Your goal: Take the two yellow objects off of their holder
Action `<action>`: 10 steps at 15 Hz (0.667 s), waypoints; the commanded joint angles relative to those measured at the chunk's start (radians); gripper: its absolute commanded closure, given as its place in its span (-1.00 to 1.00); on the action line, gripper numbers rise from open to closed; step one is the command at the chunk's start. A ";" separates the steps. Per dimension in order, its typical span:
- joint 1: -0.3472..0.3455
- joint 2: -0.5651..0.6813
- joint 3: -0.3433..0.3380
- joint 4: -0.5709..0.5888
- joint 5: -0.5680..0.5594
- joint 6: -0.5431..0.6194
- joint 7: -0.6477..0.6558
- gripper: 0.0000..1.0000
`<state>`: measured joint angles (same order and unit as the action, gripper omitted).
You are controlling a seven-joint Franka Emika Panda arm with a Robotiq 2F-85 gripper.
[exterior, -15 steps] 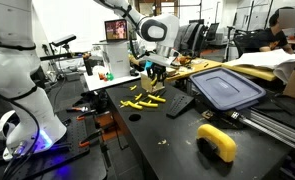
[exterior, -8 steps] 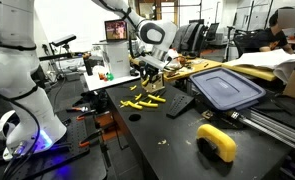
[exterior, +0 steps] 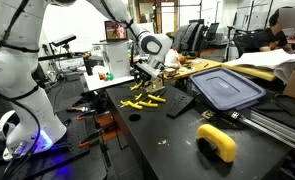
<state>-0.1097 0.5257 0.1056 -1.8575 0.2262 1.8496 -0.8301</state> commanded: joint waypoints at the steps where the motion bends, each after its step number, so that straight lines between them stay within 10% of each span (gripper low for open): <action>1: 0.015 0.081 0.026 0.091 0.053 -0.109 0.066 0.94; 10: 0.042 0.313 0.077 0.241 0.193 -0.164 0.248 0.94</action>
<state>-0.0688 0.7625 0.1692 -1.6957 0.3811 1.7212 -0.6560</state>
